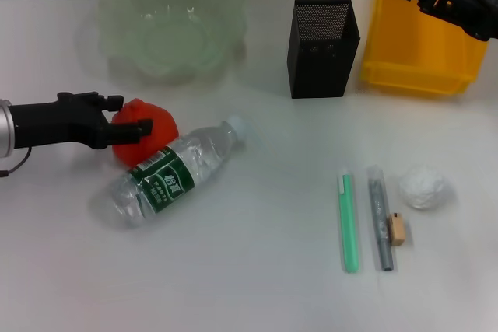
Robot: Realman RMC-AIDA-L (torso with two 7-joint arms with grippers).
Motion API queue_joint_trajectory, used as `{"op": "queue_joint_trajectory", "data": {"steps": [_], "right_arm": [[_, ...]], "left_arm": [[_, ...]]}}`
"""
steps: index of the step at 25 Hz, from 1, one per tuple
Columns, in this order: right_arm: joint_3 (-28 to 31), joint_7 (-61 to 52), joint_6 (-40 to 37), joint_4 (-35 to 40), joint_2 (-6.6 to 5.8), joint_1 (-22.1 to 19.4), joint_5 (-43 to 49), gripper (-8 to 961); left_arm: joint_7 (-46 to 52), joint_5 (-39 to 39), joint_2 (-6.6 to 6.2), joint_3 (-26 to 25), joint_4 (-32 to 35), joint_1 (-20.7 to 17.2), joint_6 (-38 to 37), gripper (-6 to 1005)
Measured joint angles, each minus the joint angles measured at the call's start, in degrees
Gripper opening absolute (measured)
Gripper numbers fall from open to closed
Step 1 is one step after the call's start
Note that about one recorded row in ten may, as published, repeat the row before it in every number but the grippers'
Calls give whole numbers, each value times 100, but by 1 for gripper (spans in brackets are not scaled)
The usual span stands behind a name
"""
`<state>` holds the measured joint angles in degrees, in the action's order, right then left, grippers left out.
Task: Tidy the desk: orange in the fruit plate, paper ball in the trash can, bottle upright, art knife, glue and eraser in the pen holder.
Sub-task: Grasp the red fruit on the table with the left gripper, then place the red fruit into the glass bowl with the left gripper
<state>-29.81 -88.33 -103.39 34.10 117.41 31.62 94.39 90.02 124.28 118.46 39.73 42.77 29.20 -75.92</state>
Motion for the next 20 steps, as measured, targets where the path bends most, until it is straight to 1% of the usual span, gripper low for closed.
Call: {"op": "queue_joint_trajectory", "data": {"steps": [3, 9, 14, 18, 20], "right_arm": [[11, -1, 16, -1, 1, 1, 0, 815], [41, -1, 74, -206, -28, 3, -4, 815], [46, 4, 74, -223, -32, 2, -8, 814], [58, 12, 74, -227, -39, -5, -8, 814], [127, 28, 74, -228, -43, -35, -9, 814]], "left_arm": [[-6, -2, -1, 46, -69, 22, 59, 786], [44, 3, -9, 245, -90, 25, 280, 698], [12, -29, -16, 255, -61, 9, 326, 625], [5, -35, -23, 237, -50, 3, 312, 428], [41, -39, -43, 206, 89, 1, 119, 348]]}}
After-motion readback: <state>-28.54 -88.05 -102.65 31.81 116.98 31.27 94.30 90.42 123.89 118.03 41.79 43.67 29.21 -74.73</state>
